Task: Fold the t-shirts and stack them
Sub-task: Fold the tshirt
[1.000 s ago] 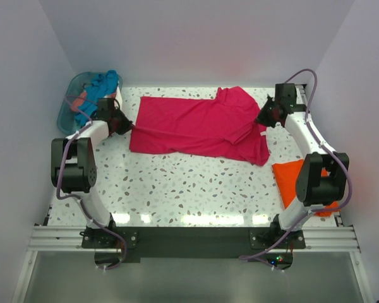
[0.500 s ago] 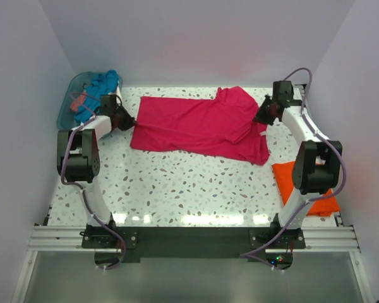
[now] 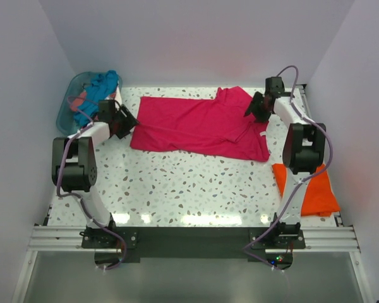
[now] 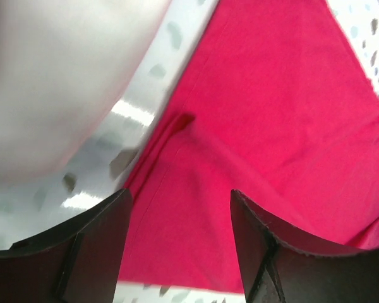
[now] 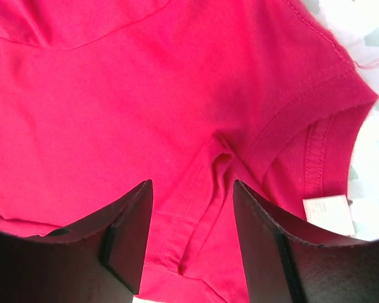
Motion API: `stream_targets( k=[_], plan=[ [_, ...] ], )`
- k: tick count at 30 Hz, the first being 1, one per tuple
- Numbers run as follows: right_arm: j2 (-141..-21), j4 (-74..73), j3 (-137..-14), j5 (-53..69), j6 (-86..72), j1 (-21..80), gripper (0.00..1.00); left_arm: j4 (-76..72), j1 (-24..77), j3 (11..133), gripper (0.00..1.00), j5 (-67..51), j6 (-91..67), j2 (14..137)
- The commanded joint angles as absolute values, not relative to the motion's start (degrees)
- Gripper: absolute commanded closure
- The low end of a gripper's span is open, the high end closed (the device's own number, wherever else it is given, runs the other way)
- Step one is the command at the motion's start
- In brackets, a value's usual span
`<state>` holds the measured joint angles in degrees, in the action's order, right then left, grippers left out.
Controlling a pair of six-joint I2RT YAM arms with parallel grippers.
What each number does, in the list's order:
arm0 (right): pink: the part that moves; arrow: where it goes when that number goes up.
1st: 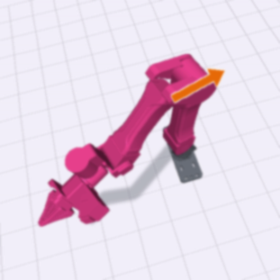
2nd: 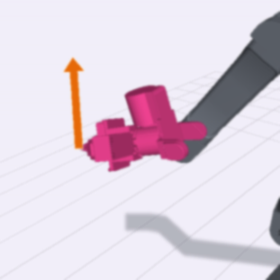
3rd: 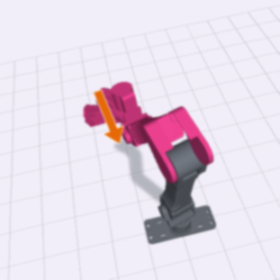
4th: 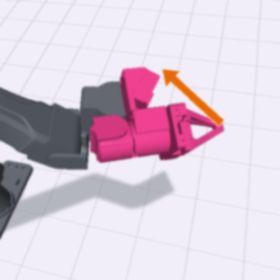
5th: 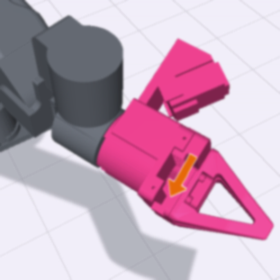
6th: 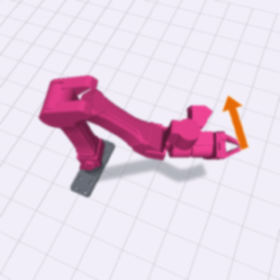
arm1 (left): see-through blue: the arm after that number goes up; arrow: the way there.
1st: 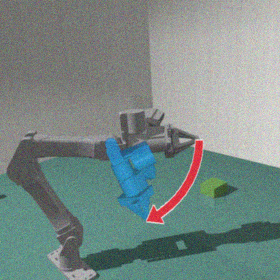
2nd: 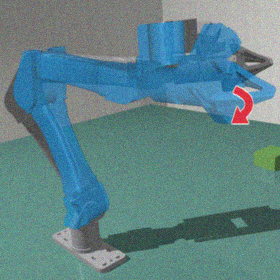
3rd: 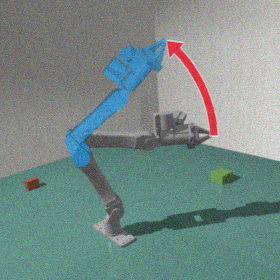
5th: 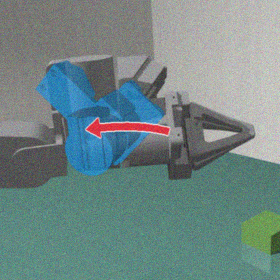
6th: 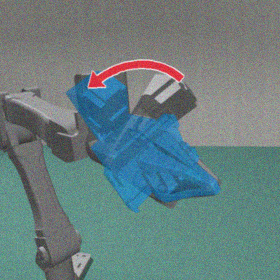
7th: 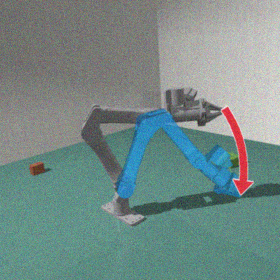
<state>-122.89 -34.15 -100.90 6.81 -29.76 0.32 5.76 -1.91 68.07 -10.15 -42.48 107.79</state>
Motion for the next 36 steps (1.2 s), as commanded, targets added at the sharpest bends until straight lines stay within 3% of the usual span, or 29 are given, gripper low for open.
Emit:
stream_targets(
  k=[1,10,25,28,32,36],
  plan=[
    [-113.94,-35.16,-96.98,4.84,-28.48,0.17,0.43,7.38,-2.02,63.03,0.32,-4.93,-42.97,98.98],
    [-101.08,-21.73,-70.95,5.28,-34.35,6.49,0.49,7.83,-0.79,49.23,0.41,-0.35,-47.28,88.42],
    [-109.15,-17.84,-72.94,4.04,-39.64,10.99,0.5,4.57,-0.44,47.9,0.45,-3.6,-46.23,88.77],
    [-110.12,-17.32,-73.74,4.04,-40.16,10.99,0.61,4.31,-0.53,47.73,0.46,-3.69,-46.23,89.21],
    [-111.27,-18.1,-75.67,3.34,-40.17,10.99,0.83,4.31,-0.53,47.55,0.48,-3.43,-46.14,89.47],
    [-112.06,-19.24,-78.56,2.9,-39.38,10.99,0.89,4.48,-0.53,47.37,0.49,-2.9,-46.06,89.74]
  ],
)
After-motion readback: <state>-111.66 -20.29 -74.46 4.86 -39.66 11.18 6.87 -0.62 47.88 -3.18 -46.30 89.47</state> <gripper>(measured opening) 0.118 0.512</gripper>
